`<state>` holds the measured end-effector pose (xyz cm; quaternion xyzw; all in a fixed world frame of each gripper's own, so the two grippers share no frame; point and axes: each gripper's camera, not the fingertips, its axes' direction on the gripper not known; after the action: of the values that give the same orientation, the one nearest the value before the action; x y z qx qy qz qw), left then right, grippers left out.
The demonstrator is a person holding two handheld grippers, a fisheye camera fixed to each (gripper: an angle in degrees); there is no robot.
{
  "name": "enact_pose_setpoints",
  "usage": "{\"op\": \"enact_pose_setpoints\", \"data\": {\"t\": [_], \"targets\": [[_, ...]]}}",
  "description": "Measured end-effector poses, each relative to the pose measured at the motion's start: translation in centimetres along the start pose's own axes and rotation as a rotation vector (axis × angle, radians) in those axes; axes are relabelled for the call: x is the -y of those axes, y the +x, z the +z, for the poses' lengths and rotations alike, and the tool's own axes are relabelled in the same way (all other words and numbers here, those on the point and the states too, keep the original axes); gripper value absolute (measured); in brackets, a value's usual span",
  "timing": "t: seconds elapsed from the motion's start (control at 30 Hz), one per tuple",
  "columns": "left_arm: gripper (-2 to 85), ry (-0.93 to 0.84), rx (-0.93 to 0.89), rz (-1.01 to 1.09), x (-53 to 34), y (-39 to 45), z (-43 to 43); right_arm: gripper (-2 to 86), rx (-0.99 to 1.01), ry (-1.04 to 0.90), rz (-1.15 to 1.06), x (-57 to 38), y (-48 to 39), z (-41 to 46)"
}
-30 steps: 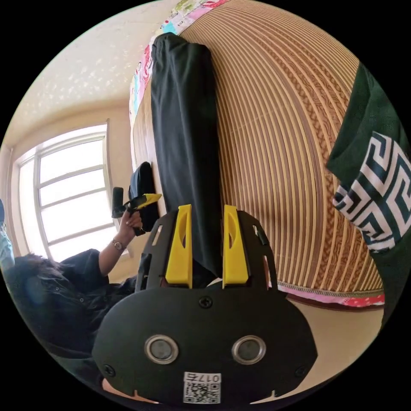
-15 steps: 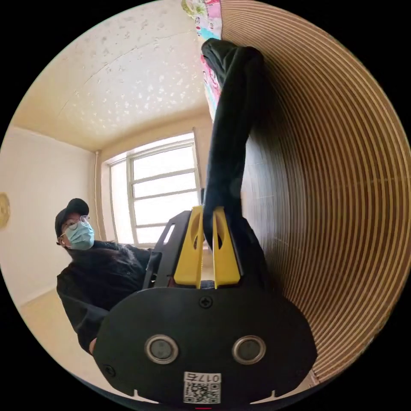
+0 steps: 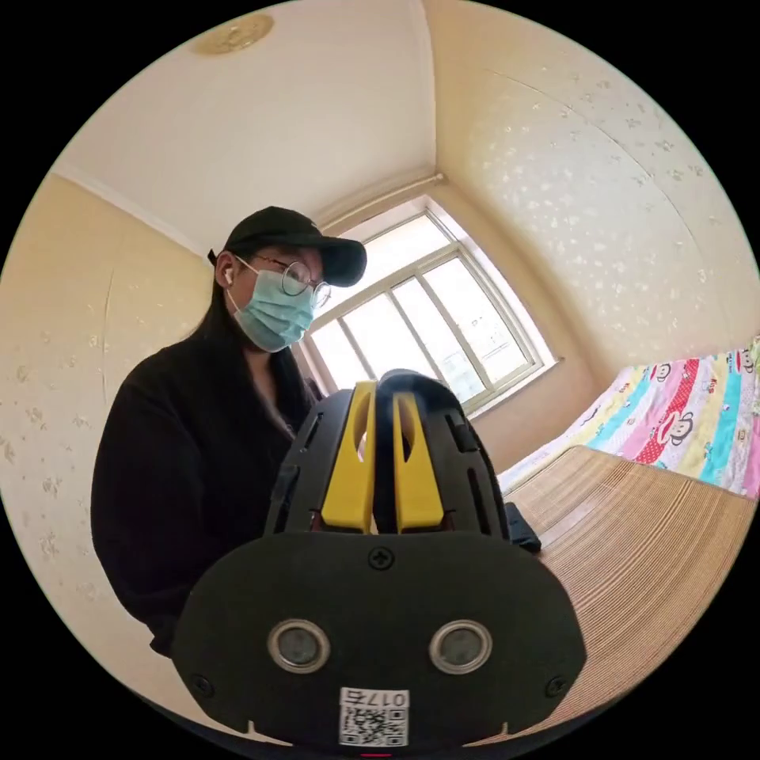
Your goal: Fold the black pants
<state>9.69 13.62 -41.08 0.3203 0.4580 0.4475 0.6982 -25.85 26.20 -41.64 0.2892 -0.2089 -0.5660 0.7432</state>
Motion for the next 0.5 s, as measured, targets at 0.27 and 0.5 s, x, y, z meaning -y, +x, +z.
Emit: {"op": "enact_pose_setpoints", "data": {"t": [0.27, 0.5], "targets": [[3.0, 0.05, 0.097, -0.409, -1.9, -15.0, 3.4, 1.2, -0.23, 0.029, 0.416, -3.7, 15.6, 0.0], [5.0, -0.428, 0.482, -0.634, -16.4, -20.5, 8.6, 3.2, -0.495, -0.356, 0.792, -19.6, 18.3, 5.3]]}}
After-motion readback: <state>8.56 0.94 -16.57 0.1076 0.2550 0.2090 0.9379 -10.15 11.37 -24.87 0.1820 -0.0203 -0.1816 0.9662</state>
